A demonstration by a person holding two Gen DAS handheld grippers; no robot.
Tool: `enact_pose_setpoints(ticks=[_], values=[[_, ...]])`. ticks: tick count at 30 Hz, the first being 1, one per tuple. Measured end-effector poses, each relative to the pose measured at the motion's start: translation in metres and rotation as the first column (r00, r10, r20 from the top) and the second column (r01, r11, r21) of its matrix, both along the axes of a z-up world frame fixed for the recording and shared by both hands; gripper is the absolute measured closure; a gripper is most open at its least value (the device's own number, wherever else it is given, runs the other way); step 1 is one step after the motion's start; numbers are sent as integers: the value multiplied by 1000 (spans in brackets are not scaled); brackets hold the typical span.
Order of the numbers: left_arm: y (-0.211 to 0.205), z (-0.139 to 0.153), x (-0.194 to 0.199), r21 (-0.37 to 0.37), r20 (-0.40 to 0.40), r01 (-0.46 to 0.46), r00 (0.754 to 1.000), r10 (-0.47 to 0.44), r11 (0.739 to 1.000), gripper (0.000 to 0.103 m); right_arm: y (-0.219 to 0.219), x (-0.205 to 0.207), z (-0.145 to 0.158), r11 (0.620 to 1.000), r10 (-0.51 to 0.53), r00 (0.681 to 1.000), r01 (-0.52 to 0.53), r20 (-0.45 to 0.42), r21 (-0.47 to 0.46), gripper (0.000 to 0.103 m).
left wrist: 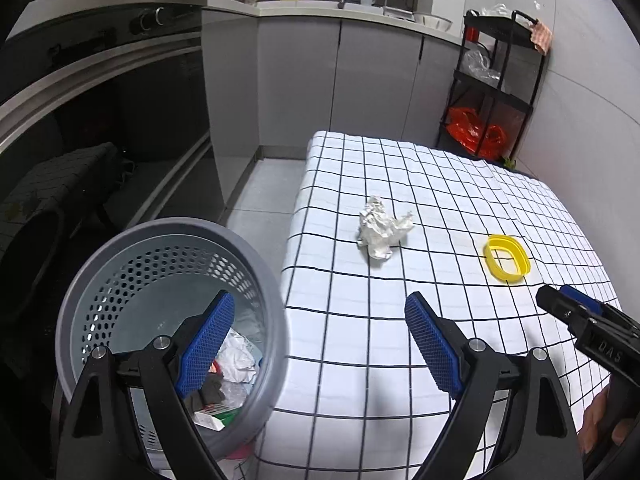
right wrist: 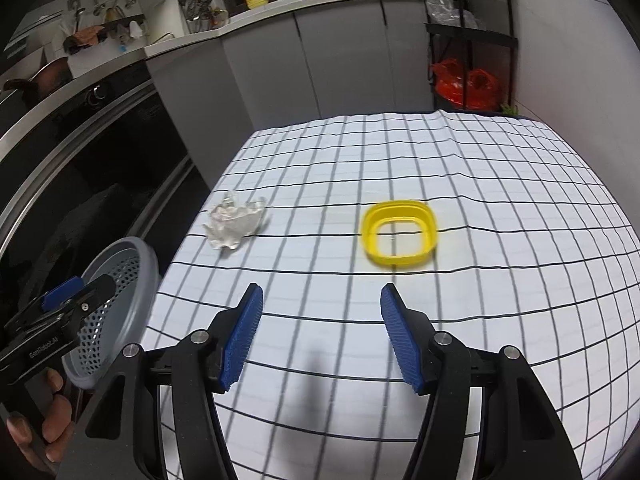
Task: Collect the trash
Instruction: 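Grasp the yellow plastic lid with the right tool while the left tool grasps the crumpled white paper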
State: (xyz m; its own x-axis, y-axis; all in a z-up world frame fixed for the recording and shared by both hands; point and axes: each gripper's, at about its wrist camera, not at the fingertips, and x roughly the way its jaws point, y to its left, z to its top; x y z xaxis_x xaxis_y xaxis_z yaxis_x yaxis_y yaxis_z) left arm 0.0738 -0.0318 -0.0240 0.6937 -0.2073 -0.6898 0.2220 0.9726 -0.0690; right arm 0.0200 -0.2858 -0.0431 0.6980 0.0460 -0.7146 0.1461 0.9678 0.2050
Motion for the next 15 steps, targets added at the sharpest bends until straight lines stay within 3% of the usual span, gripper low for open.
enact_pose_setpoints(ticks=[15], values=[[-44, -20, 23, 43, -7, 51, 999, -51, 998, 17, -41, 11, -27, 999, -53, 998, 53, -44, -5, 41]])
